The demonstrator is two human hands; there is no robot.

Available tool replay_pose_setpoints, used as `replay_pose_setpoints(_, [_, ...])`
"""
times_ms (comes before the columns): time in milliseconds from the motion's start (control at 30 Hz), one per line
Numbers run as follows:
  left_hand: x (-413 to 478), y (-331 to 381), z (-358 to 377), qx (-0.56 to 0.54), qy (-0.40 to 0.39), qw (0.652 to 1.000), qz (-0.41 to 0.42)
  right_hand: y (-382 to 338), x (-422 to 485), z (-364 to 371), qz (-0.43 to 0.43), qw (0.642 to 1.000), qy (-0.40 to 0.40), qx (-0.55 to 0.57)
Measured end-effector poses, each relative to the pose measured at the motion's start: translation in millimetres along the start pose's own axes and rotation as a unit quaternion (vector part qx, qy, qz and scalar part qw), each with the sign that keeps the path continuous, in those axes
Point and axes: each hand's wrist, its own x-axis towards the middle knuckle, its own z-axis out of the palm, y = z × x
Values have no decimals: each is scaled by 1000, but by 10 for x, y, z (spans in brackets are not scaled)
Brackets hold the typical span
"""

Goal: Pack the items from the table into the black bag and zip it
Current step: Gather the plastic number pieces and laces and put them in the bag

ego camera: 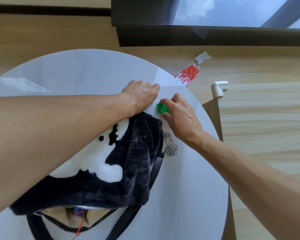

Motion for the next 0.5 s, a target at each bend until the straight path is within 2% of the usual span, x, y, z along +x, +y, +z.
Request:
replay_pose_setpoints(100, [16, -59, -98, -118, 4, 991, -65, 15, 11, -119, 50, 995, 22, 80])
replay_pose_setpoints(133, [-14, -85, -169, -196, 10, 976, -95, 6, 25, -196, 66, 990, 48, 116])
replay_pose_setpoints(167, [-76, -99, -244, -316, 13, 942, -113, -10, 27, -296, 75, 982, 77, 158])
replay_pose_setpoints(200, [-159, -100, -322, -471, 6, 874, -117, -47, 18, -416, 70, 970, 107, 205])
replay_pose_setpoints(233, [-272, -81, -407, -628, -25, 770, -107, -112, -6, -550, 51, 958, 131, 249])
replay_pose_setpoints(267, [-424, -35, -487, -758, -74, 643, -84, -196, -56, -681, 27, 949, 146, 279])
replay_pose_setpoints(300, [-575, 25, -547, -838, -115, 530, -58, -285, -124, -800, 1, 942, 151, 299])
replay_pose_setpoints(333, [-715, 94, -593, -879, -139, 453, -40, -374, -201, -903, -23, 938, 147, 313])
replay_pose_setpoints(367, [-843, 168, -627, -898, -146, 414, -29, -461, -286, -989, -42, 938, 134, 317])
replay_pose_setpoints(400, [-956, 245, -653, -906, -142, 399, -25, -538, -378, -1065, -56, 942, 119, 308])
replay_pose_setpoints(500, [-1221, 423, -707, -915, -101, 389, -44, -707, -619, -1242, -94, 972, 64, 208])
